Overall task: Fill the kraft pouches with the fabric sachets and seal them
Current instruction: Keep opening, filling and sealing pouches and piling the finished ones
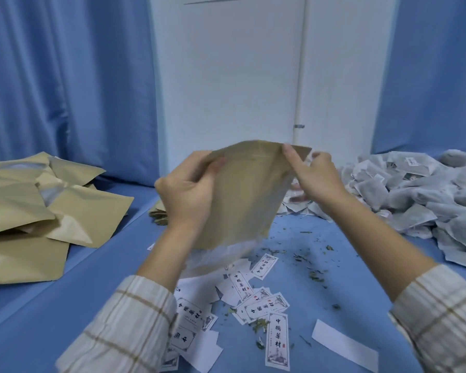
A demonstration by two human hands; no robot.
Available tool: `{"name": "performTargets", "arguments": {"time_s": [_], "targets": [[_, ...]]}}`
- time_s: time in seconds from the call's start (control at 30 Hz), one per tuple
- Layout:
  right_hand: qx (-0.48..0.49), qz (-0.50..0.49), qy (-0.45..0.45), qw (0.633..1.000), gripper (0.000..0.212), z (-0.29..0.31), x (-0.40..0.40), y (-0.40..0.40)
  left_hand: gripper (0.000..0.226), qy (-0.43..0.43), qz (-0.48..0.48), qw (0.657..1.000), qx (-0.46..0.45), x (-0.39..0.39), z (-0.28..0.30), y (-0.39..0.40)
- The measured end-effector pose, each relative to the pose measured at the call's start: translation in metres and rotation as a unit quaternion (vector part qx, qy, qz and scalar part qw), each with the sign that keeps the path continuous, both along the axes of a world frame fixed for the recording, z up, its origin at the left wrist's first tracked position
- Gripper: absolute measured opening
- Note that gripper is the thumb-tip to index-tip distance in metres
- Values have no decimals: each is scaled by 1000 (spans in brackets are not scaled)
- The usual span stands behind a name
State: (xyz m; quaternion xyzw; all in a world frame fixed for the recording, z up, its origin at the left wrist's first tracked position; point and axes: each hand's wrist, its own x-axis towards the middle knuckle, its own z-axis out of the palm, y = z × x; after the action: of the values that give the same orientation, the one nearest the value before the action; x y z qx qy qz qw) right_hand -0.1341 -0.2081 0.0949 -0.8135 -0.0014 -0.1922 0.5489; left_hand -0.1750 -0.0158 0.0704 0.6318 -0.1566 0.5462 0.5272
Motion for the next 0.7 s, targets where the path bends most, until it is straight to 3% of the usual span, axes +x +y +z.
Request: {"name": "performTargets", "arguments": {"time_s": [0.07, 0.13, 0.2, 0.27, 0.4, 0.57, 0.63, 0.67, 0.7], "targets": [[143, 113, 124, 975, 89, -8, -15, 10, 10, -67, 37, 991, 106, -10, -14, -16], [307, 221, 194, 905, 84, -16, -24, 13, 7, -159, 108, 957, 215, -14, -28, -31], [403, 290, 238, 835, 55, -22, -33, 11, 14, -197, 153, 925, 288, -18, -38, -44], [432, 289, 250, 817, 30, -30, -44, 10, 19, -201, 170, 908, 327, -20, -44, -52], [531, 280, 183, 778, 26, -51, -49, 9, 21, -204, 189, 895, 348, -21, -51, -58], [600, 299, 113, 734, 32, -73, -38, 16, 15, -161, 163, 944, 237, -25, -89, -37], [630, 295, 101, 711, 40, -79, -31, 23, 7, -19, 124, 985, 122, -25, -105, -26], [634, 291, 99, 710, 41, -82, -27, 29, 10, 98, 60, 993, 35, -23, -107, -20], [629, 288, 101, 715, 39, -85, -22, 36, 8, 195, -43, 977, -70, -18, -105, -14]]}}
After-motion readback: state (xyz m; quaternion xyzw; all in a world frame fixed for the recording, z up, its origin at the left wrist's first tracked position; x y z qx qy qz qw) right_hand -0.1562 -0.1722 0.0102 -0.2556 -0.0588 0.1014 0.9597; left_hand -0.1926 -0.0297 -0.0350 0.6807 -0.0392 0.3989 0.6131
